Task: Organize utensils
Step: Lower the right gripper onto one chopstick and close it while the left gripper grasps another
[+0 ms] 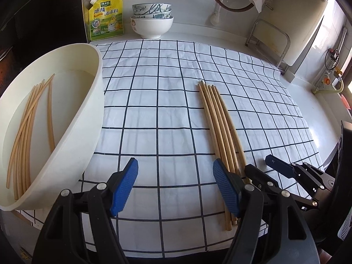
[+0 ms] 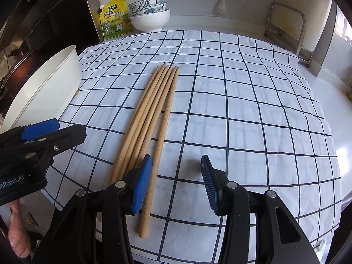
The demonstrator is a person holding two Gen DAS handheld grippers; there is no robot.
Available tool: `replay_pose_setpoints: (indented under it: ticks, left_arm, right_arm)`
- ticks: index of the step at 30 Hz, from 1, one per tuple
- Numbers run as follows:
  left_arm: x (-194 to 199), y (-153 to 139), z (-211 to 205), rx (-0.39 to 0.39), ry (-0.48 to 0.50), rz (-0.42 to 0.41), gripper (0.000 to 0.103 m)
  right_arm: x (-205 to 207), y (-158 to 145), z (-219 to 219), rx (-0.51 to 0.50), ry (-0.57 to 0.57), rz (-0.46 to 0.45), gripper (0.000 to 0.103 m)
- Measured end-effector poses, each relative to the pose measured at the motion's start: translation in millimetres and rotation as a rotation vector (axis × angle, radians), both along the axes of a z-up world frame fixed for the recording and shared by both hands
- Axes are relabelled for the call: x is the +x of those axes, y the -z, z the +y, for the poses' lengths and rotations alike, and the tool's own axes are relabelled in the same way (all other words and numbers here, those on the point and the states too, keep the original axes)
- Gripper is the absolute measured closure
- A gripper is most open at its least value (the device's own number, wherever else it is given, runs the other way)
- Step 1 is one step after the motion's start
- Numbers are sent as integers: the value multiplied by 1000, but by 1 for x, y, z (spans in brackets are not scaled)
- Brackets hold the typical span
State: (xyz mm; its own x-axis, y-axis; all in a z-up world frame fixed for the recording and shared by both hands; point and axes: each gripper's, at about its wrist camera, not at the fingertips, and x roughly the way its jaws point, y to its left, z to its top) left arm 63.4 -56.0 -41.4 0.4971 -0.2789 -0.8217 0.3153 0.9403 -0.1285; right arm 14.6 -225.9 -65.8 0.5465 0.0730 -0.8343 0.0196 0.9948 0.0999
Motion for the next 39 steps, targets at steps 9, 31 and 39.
replay_pose_setpoints:
  ticks: [9,31,39]
  left_arm:
    - [2,0,1,2,-6,4,34]
    - [4,25,-30,64,38,31,32]
    - [3,27,-29,95,26,17,26]
  right_arm:
    - [5,2,8,-18,-12,3,59]
    - [-10,0,-43,-8,82,-28,59]
    - [-5,3,-38,-6,66,-24,59]
